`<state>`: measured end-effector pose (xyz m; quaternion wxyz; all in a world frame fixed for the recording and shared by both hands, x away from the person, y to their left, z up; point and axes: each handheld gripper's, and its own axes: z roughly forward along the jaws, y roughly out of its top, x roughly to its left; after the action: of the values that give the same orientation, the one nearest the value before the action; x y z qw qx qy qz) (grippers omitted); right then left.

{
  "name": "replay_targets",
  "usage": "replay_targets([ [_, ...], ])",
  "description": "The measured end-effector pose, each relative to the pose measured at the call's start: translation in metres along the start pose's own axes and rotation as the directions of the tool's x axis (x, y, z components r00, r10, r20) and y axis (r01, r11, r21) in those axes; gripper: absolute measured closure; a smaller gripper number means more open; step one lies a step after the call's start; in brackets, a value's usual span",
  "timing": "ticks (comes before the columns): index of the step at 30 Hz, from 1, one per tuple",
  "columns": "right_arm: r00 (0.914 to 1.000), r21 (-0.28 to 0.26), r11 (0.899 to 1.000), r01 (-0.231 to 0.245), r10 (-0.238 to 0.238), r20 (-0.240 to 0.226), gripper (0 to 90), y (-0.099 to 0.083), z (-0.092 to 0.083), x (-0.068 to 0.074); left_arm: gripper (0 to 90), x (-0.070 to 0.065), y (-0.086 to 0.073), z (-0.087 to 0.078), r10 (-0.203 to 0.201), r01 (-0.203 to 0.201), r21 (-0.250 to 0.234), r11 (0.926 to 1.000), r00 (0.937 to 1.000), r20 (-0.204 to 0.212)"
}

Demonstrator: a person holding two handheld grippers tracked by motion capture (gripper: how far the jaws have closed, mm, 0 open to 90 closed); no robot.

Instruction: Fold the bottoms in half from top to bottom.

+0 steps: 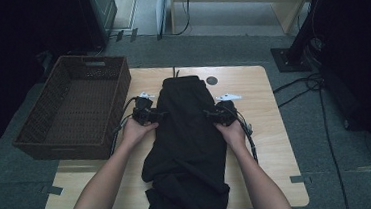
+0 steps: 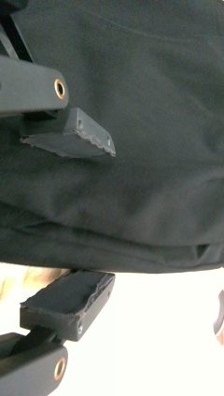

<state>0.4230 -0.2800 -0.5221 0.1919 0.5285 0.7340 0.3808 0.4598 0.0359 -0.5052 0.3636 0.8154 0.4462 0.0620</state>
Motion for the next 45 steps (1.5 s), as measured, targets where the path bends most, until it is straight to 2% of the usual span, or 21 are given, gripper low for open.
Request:
replay_targets([
  [5, 1.0, 0.001, 1.0, -0.002, 0.002, 0.006, 30.5, 0.0, 0.0, 0.0, 40.2, -0.002, 0.0, 0.002, -0.014, 0.014, -0.01, 0.9998, 0.9997, 0.018],
  [9, 0.9999, 0.0, 1.0, 0.014, -0.014, 0.002, 41.7, 0.0, 0.001, 0.007, 48.7, -0.012, 0.0, 0.007, 0.024, -0.024, -0.005, 0.9997, 0.9983, 0.053],
  [11, 0.9995, -0.007, 1.0, 0.019, -0.019, -0.024, 50.4, 0.0, 0.001, 0.009, 58.9, -0.018, 0.0, 0.009, 0.03, -0.03, 0.002, 0.9995, 0.9954, 0.092],
  [12, 0.9992, -0.004, 1.0, 0.01, -0.01, -0.039, 58.5, -0.001, 0.0, 0.01, 64.1, -0.02, 0.0, 0.01, 0.017, -0.018, 0.015, 0.9997, 0.9938, 0.11],
  [13, 0.9977, 0.0, 1.0, -0.008, 0.008, -0.067, 67.6, -0.002, -0.002, 0.01, 69.1, -0.022, 0.001, 0.013, -0.02, 0.015, 0.036, 0.9993, 0.9883, 0.151],
  [14, 0.9934, 0.023, 0.999, -0.039, 0.041, -0.107, 75.7, -0.002, -0.003, 0.009, 74.7, -0.024, 0.001, 0.014, -0.029, 0.021, 0.049, 0.9986, 0.985, 0.17],
  [17, 0.9772, 0.089, 0.993, -0.08, 0.096, -0.19, 82.3, 0.002, -0.006, 0.007, 84.3, -0.029, 0.006, 0.017, -0.023, 0.011, 0.06, 0.9981, 0.9789, 0.203],
  [18, 0.979, 0.082, 0.994, -0.072, 0.086, -0.185, 82.9, 0.005, -0.007, 0.006, 85.4, -0.03, 0.011, 0.017, -0.031, 0.021, 0.049, 0.9986, 0.9786, 0.204],
  [21, 0.98, 0.041, 0.994, -0.102, 0.107, -0.168, 83.3, 0.02, -0.011, -0.001, 86.3, -0.032, 0.033, 0.008, -0.01, 0.013, -0.012, 0.9999, 0.9849, 0.173],
  [23, 0.9813, 0.013, 0.992, -0.124, 0.124, -0.147, 83.4, 0.038, -0.016, -0.008, 86.5, -0.031, 0.054, -0.002, -0.013, 0.022, -0.048, 0.9986, 0.9867, 0.162],
  [25, 0.9867, -0.021, 0.993, -0.117, 0.113, -0.116, 83.5, 0.06, -0.023, -0.013, 86.6, -0.028, 0.076, -0.015, -0.01, 0.024, -0.093, 0.9954, 0.9886, 0.15],
  [27, 0.9911, -0.082, 0.991, -0.107, 0.099, -0.088, 83.7, 0.087, -0.034, -0.015, 86.6, -0.026, 0.097, -0.033, -0.019, 0.043, -0.181, 0.9825, 0.9915, 0.129],
  [29, 0.9946, -0.18, 0.979, -0.093, 0.082, -0.064, 83.6, 0.114, -0.051, -0.014, 86.7, -0.026, 0.114, -0.053, -0.016, 0.049, -0.293, 0.9548, 0.9936, 0.111],
  [30, 0.9976, -0.245, 0.968, -0.063, 0.055, -0.042, 83.5, 0.126, -0.061, -0.013, 86.7, -0.027, 0.121, -0.063, 0.007, 0.025, -0.345, 0.9381, 0.9957, 0.092],
  [32, 0.9999, -0.369, 0.929, -0.012, 0.011, -0.004, 82.9, 0.143, -0.079, -0.009, 86.6, -0.029, 0.128, -0.076, 0.055, -0.03, -0.406, 0.9133, 0.9971, 0.052],
  [33, 0.9999, -0.395, 0.919, 0.009, -0.002, 0.017, 82.5, 0.147, -0.084, -0.007, 86.4, -0.029, 0.128, -0.08, 0.064, -0.039, -0.408, 0.912, 0.9969, 0.047],
  [34, 0.9997, -0.397, 0.918, 0.013, -0.004, 0.023, 82.3, 0.149, -0.086, -0.006, 86.3, -0.029, 0.127, -0.081, 0.068, -0.046, -0.395, 0.9173, 0.9967, 0.043],
  [36, 0.9999, -0.34, 0.94, 0.012, -0.008, 0.014, 82.3, 0.144, -0.085, -0.005, 86.2, -0.029, 0.117, -0.078, 0.075, -0.057, -0.356, 0.9327, 0.9964, 0.038],
  [38, 0.9997, -0.291, 0.956, 0.026, -0.024, 0.011, 82.5, 0.131, -0.08, -0.003, 86.2, -0.032, 0.103, -0.075, 0.096, -0.079, -0.316, 0.9453, 0.9948, 0.036],
  [42, 0.9983, -0.222, 0.975, 0.009, -0.022, -0.054, 82.5, 0.095, -0.077, 0.006, 86.1, -0.038, 0.068, -0.075, 0.132, -0.113, -0.266, 0.9574, 0.9896, 0.057],
  [45, 0.9921, -0.175, 0.985, 0.014, -0.036, -0.12, 82.0, 0.062, -0.081, 0.016, 85.7, -0.043, 0.039, -0.076, 0.145, -0.12, -0.232, 0.9652, 0.985, 0.094],
])
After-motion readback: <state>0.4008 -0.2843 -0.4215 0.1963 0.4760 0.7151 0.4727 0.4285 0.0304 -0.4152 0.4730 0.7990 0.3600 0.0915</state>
